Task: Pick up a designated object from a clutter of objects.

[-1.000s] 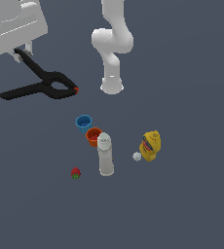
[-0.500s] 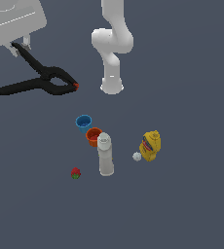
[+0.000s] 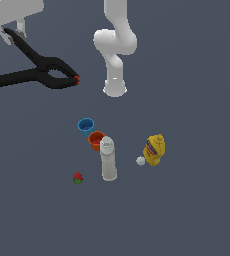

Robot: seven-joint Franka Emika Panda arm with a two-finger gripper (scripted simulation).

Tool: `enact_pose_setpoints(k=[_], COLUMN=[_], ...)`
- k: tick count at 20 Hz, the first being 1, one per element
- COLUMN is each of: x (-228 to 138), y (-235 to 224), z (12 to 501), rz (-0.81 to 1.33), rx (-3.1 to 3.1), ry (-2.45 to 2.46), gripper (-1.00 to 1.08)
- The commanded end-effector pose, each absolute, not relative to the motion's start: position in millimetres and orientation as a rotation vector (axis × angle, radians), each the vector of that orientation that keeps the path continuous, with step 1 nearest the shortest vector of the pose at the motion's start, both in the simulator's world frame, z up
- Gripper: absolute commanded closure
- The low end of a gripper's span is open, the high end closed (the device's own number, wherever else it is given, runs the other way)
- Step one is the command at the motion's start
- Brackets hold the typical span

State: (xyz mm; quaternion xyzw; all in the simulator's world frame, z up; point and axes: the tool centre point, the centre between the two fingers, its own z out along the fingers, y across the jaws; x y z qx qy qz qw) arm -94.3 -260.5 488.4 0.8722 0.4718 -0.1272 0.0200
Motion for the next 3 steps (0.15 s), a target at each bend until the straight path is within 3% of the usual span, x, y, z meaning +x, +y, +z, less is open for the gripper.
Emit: enact_pose_setpoints(k=[1,3], x=[-93.4,-93.1], y=[-260.2,-260.3], z=[493.2,493.5], rz=[-0.392,-0.393], rx=[2.705,2.705], ry=[1.462,1.462], gripper=[1.08,1.08])
